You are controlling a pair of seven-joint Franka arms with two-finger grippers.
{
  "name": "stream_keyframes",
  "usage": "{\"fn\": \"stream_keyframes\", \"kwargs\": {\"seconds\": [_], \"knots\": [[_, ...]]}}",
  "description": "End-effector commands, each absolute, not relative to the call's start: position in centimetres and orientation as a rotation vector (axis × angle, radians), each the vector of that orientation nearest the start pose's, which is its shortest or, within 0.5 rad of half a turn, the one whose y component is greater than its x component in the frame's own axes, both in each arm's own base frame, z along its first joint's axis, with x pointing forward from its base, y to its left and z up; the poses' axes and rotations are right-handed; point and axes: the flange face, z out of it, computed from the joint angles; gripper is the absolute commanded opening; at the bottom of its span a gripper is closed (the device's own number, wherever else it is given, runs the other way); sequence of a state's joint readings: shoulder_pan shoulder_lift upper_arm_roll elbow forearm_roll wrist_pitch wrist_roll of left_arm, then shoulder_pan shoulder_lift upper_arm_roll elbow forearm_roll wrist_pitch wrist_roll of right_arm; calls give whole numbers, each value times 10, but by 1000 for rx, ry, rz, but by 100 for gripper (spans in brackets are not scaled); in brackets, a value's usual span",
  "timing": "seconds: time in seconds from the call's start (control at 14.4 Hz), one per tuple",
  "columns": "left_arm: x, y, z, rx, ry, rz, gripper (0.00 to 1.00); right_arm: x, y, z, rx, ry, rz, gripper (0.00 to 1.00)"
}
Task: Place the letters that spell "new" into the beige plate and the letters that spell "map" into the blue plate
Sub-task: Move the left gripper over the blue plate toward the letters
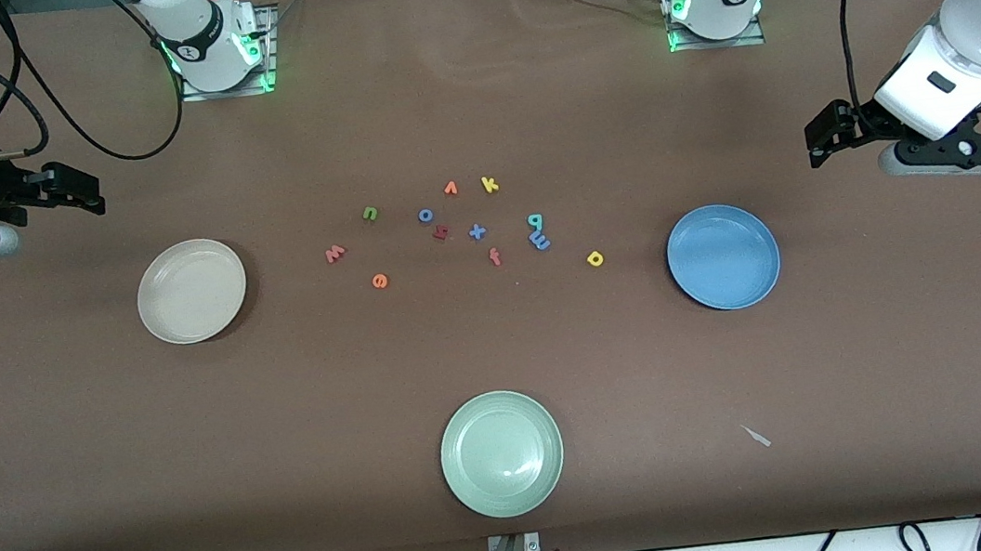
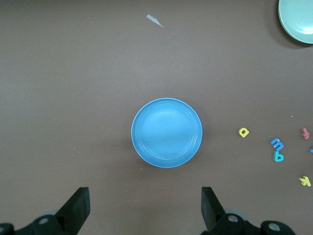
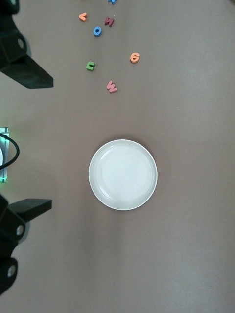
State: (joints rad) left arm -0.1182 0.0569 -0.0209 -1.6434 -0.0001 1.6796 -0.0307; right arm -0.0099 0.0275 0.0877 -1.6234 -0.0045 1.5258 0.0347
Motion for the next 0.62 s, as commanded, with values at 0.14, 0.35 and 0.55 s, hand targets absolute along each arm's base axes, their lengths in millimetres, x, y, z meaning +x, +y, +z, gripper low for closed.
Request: {"fn": "stream_keyframes", "kwargs": {"seconds": [0.14,0.35,0.55], "knots": [[575,-85,570,-3129,191,35,100,554,42,586,-3143,-58,193,100],[577,-89,565,-3111,205,37,100,554,42,586,-3143,-58,195,100],[580,-94,571,-3107,222,15,100,554,42,586,-3142,-58,195,100]]}}
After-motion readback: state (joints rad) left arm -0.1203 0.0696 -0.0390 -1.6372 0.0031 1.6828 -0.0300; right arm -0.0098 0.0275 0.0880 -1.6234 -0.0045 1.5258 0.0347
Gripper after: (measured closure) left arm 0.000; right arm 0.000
